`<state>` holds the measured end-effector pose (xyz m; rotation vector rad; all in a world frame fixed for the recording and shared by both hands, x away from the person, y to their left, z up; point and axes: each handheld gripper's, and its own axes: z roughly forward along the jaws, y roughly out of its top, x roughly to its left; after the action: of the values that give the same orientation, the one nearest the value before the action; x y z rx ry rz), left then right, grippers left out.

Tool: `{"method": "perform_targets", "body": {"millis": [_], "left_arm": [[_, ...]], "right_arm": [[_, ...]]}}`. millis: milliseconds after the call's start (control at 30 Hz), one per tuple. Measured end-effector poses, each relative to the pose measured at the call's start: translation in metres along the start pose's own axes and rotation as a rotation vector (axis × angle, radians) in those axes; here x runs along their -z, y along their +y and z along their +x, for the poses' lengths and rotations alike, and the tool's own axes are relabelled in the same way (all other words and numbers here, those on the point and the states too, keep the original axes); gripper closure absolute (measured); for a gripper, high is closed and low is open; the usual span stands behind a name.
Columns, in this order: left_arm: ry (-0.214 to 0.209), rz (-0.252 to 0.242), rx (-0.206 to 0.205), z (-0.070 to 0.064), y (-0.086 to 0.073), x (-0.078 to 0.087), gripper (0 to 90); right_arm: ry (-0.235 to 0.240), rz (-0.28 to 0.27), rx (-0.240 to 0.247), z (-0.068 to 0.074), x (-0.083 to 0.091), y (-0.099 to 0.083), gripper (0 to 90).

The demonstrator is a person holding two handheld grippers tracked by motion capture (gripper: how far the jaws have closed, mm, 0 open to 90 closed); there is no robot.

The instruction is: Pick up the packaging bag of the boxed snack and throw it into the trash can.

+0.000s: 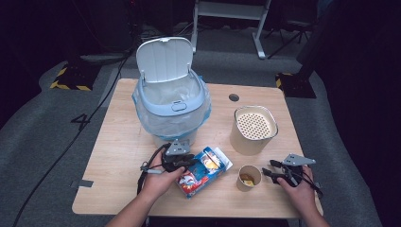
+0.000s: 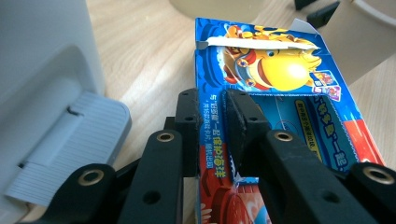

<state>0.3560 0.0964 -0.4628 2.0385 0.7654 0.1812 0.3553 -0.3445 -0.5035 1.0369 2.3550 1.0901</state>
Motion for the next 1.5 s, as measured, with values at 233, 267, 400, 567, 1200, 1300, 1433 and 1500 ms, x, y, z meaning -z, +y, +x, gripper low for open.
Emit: {"method": "perform_targets", "body": {"millis": [233, 267, 400, 567, 1200, 1300, 1433, 1500], "left_arm": [[-0.004, -0.085, -0.014, -0.003, 0.011, 0.015, 75.8], [-0.002, -0.092, -0.021, -0.003, 0.013, 0.018, 75.8], [0.001, -0.136, -0.032, -0.005, 0.021, 0.028, 75.8], [-0.003, -0.191, -0.044, -0.008, 0.032, 0.04, 75.8], [-0.012, -0.351, -0.12, -0.008, 0.082, 0.09, 75.9], [-0.008, -0.375, -0.13, -0.007, 0.091, 0.098, 75.9], [0.01, -0.405, -0.142, -0.004, 0.103, 0.11, 75.9], [0.018, -0.427, -0.145, -0.002, 0.108, 0.116, 75.9]], "right_arm": [[0.0, 0.0, 0.0, 0.0, 0.0, 0.0, 45.1], [-0.001, 0.002, 0.0, 0.0, 0.0, 0.0, 45.1], [0.0, 0.0, 0.0, 0.0, 0.0, 0.0, 45.1], [0.0, 0.002, 0.0, 0.0, 0.0, 0.0, 45.1], [-0.001, 0.002, -0.003, 0.0, 0.0, 0.0, 44.8], [-0.001, 0.002, -0.002, 0.0, 0.0, 0.0, 44.8], [-0.002, 0.002, -0.002, 0.0, 0.0, 0.0, 44.8], [-0.002, 0.002, -0.002, 0.0, 0.0, 0.0, 44.7]]}}
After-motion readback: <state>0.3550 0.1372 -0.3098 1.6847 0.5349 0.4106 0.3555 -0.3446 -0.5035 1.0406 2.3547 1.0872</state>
